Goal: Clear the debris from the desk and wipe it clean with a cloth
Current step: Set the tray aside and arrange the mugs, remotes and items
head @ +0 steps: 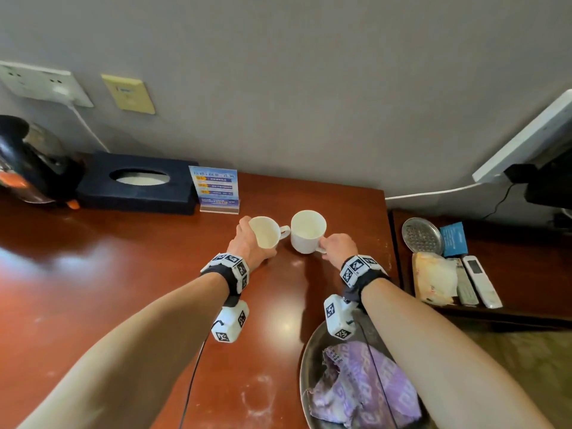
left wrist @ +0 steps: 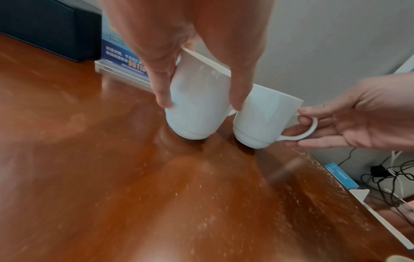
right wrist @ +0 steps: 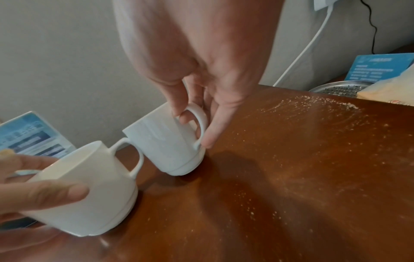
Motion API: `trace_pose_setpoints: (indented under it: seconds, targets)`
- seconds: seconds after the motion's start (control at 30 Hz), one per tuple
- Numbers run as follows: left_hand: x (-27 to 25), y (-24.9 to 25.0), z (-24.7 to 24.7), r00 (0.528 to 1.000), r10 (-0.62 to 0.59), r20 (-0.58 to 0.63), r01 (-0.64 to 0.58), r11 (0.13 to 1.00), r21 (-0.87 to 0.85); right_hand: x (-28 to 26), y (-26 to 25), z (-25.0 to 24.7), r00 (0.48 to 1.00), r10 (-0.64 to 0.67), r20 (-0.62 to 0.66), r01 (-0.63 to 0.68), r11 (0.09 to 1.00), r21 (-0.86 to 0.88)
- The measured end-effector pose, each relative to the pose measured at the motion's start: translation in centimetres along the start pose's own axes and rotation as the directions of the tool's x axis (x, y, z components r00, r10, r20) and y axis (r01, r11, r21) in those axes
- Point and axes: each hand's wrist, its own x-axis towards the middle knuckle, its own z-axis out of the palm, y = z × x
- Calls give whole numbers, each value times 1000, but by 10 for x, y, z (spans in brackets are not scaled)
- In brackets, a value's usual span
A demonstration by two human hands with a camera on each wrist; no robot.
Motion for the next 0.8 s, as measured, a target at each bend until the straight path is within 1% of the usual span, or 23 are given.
trace_pose_setpoints:
  seconds: [0.13, 0.27, 0.4, 0.67, 0.8]
  targets:
    - [24, 9, 0, 999, 48, 6, -48, 999, -8, 12, 2, 5, 996, 42, -79, -37, 997, 60]
    - [45, 18, 1, 998, 70, -8, -70, 997, -33, 26, 4, 7, 994, 62, -89, -55, 995, 86]
    - [58, 27, 3, 997, 69, -23, -70, 996, -51, 24, -3, 2, 990, 85, -109, -69, 988, 139]
    - [73, 35, 2, 995, 93, -40, -94, 995, -18, 30, -7, 6, 984, 83, -159, -62, 989, 137]
    - [78, 36, 1, 995, 78, -66, -80, 997, -14, 32, -16, 10, 976, 89, -200, -61, 988, 139]
